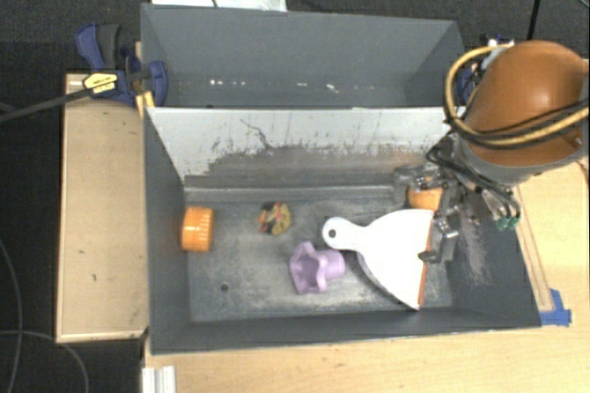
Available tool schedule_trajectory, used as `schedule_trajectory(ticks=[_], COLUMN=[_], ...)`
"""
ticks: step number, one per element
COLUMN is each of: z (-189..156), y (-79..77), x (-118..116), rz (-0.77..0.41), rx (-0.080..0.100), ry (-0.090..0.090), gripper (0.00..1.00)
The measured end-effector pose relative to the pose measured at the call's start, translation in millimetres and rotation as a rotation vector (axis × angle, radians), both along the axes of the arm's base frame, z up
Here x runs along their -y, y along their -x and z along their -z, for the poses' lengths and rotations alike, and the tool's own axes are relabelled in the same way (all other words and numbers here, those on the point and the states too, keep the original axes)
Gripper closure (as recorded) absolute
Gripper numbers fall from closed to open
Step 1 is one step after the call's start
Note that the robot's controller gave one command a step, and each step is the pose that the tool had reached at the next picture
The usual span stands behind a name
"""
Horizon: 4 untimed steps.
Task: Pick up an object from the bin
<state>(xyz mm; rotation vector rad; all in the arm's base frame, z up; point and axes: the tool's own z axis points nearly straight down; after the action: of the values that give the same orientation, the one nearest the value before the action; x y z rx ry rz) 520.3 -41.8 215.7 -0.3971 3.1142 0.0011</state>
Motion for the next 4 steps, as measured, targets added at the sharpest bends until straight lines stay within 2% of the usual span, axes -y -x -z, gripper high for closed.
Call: schedule_trajectory(ticks=[1, 2, 3, 4], z=[40.1, 56.3, 51.2, 26.0], y=[-13.4, -14.3, -5.7, -31.7], x=[2.0, 1.0, -0.4, -0.5], rz=[-0.034, -0.046, -0.152, -0.132], rx=[0.011, 0.01, -0.015, 0.014], ry=[0.001, 0.002, -0.003, 0.003], gripper=[0.0, 0.0, 0.0, 0.0])
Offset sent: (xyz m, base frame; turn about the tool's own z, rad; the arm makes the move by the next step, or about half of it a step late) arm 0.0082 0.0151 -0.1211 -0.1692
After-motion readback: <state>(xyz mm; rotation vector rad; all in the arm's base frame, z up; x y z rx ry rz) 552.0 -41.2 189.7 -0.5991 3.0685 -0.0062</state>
